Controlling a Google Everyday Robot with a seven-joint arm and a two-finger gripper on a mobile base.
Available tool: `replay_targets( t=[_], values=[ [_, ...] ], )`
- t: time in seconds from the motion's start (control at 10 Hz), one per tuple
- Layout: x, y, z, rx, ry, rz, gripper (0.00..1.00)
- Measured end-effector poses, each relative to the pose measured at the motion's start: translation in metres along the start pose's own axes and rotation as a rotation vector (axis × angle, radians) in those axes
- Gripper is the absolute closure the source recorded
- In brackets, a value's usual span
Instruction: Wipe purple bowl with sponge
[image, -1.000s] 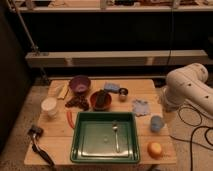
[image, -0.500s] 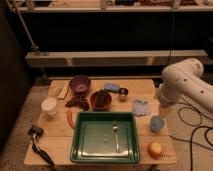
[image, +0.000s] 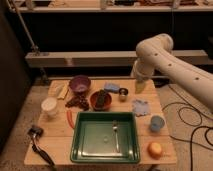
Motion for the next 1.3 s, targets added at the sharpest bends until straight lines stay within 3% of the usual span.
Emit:
replay_targets(
  t=[0.2, 0.5, 0.9, 1.3],
  values=[
    [-0.022, -0.052, 0.006, -0.014, -0.102, 0.018, 0.35],
    [-0.040, -0.086, 0.012, -0.029, -0.185, 0.026, 0.35],
    [-0.041, -0.081, 0.024, -0.037, -0.210, 0.041, 0.35],
    [-0.050, -0.054, 0.089, -0.050, -0.288, 0.047, 0.35]
  ],
)
